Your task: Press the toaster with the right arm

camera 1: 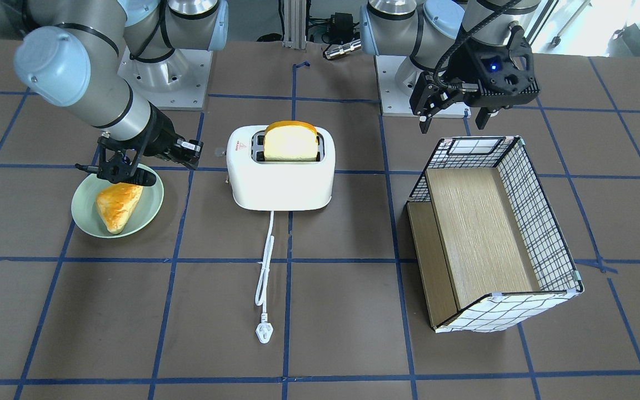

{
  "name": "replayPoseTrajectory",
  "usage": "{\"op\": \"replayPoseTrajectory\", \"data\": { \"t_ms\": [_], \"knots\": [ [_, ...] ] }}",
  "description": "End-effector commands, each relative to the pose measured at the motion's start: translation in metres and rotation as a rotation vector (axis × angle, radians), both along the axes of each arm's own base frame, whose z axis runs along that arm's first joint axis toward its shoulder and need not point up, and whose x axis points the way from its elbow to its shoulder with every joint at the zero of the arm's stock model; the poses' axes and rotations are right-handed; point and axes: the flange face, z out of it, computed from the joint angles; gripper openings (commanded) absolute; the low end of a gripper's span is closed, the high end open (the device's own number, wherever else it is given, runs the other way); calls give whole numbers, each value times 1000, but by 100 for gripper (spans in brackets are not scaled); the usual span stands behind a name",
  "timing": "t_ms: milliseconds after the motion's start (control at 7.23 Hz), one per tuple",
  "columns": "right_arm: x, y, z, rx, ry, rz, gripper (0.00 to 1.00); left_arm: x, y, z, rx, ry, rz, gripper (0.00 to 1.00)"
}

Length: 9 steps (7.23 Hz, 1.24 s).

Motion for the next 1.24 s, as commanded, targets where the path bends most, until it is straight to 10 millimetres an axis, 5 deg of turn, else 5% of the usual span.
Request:
{"op": "replayPoseTrajectory", "data": {
  "t_ms": [0,138,277,415,553,691,1106],
  "knots": [
    [-12,-10,67,-142,124,17,0,-2,0,0,0,18,-3,100],
    [-16,-20,94,-198,171,30,0,-2,0,0,0,18,-3,100],
    [-20,-26,109,-230,206,41,18,-2,0,0,0,17,-3,100],
    [-22,-29,115,-258,225,93,65,-2,1,0,0,8,-3,100],
    [-25,-32,120,-302,254,151,92,-2,1,0,0,5,1,100],
    [-25,-40,127,-380,262,176,100,-2,1,0,0,5,1,100],
    [-25,-47,128,-401,251,208,100,-1,0,-1,0,21,1,100]
  ]
}}
